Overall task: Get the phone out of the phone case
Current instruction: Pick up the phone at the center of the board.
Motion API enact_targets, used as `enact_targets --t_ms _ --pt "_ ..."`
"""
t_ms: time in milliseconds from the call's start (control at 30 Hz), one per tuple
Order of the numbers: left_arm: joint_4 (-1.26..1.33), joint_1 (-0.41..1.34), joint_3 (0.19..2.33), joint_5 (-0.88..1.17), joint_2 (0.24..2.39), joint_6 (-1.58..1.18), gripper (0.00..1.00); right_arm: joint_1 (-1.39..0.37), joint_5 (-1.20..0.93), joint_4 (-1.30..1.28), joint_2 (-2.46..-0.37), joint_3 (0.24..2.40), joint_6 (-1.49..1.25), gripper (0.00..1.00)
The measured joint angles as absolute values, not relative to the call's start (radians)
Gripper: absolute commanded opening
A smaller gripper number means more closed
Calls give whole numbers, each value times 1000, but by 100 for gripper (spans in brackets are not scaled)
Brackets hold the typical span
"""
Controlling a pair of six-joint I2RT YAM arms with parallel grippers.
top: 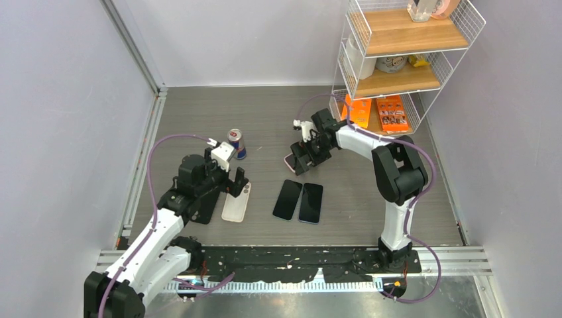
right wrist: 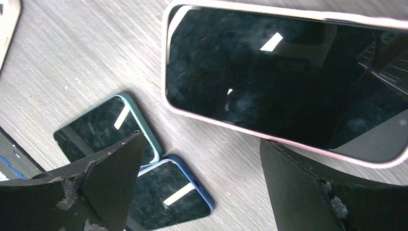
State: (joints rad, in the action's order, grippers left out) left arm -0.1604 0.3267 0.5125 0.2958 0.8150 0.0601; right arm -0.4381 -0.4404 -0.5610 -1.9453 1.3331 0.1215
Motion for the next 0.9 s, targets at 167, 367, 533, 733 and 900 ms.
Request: enact_targets --t_ms 167,367,533,733,900 --pt "-160 327 511 299 819 60 100 -501 -443 -568 -1968 1364 125 95" --pt "-158 327 511 299 820 60 100 -540 -466 -579 -2031 1453 127 96" --pt "-154 327 509 299 821 61 100 -560 -474 -609 -2065 1518 151 96" --pt "-154 327 509 300 821 64 100 -565 -463 -646 -2054 1565 220 96" --pt "-154 327 509 300 823 64 100 -565 -389 -688 -2003 1588 319 96"
